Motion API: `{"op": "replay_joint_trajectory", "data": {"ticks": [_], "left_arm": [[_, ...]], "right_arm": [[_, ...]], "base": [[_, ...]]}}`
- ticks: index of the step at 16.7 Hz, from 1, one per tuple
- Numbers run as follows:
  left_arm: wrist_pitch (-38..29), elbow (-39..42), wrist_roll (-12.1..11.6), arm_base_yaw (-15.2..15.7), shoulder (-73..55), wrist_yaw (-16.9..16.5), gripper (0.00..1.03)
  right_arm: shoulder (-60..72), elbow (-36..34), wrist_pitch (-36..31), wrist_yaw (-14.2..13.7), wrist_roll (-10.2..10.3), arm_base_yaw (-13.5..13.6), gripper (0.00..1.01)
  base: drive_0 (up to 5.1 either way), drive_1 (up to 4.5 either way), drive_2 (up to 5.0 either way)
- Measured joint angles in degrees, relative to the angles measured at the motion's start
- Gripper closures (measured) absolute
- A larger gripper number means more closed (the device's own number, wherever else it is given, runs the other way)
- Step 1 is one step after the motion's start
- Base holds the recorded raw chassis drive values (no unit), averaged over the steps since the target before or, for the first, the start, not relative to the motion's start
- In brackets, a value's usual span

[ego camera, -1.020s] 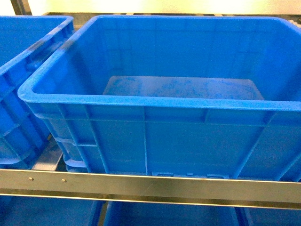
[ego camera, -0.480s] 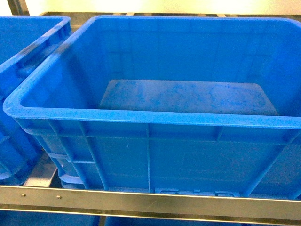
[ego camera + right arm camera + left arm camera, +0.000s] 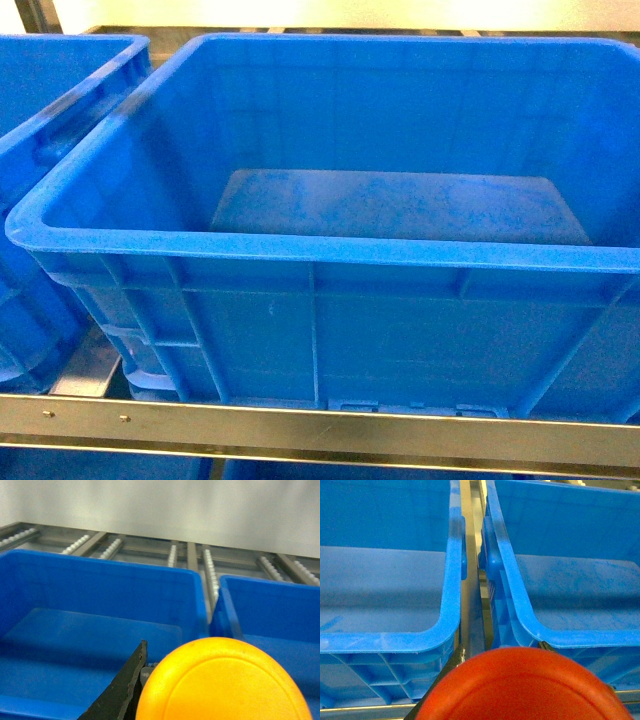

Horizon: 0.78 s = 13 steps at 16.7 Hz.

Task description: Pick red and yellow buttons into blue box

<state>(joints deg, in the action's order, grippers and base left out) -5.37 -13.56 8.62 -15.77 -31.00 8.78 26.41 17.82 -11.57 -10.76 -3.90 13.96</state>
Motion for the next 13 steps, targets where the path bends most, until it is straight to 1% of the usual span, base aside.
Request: {"op": "replay_joint_trajectory", "data": {"ticks": [1,2,3,5,7,10,11,12,13], "left_arm": [[0.0,0.0,0.0,0.0,0.0,0.0,0.69],[0.0,0.0,0.0,0.0,0.0,0.0,0.69],[0.0,0.0,0.0,0.0,0.0,0.0,0.69],[0.0,0.0,0.0,0.0,0.0,0.0,0.69],[0.0,0.0,0.0,0.0,0.0,0.0,0.69],[0.0,0.0,0.0,0.0,0.0,0.0,0.69],[0.0,0.0,0.0,0.0,0.0,0.0,0.69],[0.0,0.0,0.0,0.0,0.0,0.0,0.69],[0.0,0.0,0.0,0.0,0.0,0.0,0.69]], "right_arm": [[4.4,1.5,-2.4,0.4,-0.2,1.6,0.66],[9.0,2.9,-4.5,1.9,-0.3,2.6,0.66],[13.9,4.6,-6.5,2.3,-0.7,3.4,0.66],[24.1,8.9,-10.4,4.3,-1.7,4.0,0.66],[33.4,14.9,-9.3,6.7,-2.4,4.1,0.66],[44.0,23.8,-6.5,9.1,-3.7,5.6,0.66],[46.8,26.3,-4.3,10.0,-4.7,6.5,0.66],[49.6,28.2,-1.9,11.7,-5.4,7.0,0.66],[52.6,29.4,-0.8,11.8,-6.6,7.5,0.66]], "base": [[0.0,0.00,0.0],[0.0,0.00,0.0],[0.0,0.00,0.0],[0.0,0.00,0.0],[0.0,0.00,0.0],[0.0,0.00,0.0],[0.0,0.00,0.0],[0.0,0.00,0.0],[0.0,0.00,0.0]]}}
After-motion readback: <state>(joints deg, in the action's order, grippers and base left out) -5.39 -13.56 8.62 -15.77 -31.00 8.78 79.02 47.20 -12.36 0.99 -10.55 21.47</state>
